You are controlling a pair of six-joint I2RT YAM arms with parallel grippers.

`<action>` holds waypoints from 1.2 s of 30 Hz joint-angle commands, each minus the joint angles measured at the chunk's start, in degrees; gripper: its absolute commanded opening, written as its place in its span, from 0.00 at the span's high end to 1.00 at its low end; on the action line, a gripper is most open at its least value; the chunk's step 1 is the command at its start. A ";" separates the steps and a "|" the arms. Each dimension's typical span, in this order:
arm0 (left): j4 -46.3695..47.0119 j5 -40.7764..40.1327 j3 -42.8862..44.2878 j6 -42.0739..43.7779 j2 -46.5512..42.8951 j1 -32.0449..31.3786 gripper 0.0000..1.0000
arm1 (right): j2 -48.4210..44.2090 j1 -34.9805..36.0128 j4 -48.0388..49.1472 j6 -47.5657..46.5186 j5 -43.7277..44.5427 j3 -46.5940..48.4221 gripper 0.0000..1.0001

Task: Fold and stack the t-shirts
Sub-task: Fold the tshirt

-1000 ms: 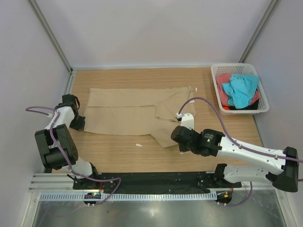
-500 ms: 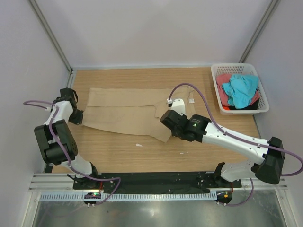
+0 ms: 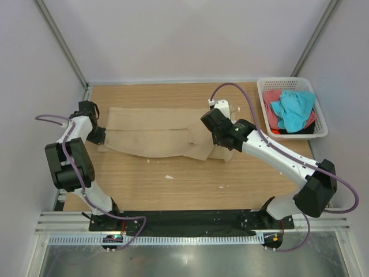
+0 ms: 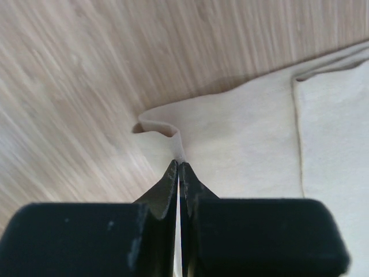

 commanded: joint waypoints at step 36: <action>-3.87 -5.29 24.73 0.64 21.28 -5.08 1.00 | 18.39 -15.92 2.15 -12.57 -7.10 16.61 0.99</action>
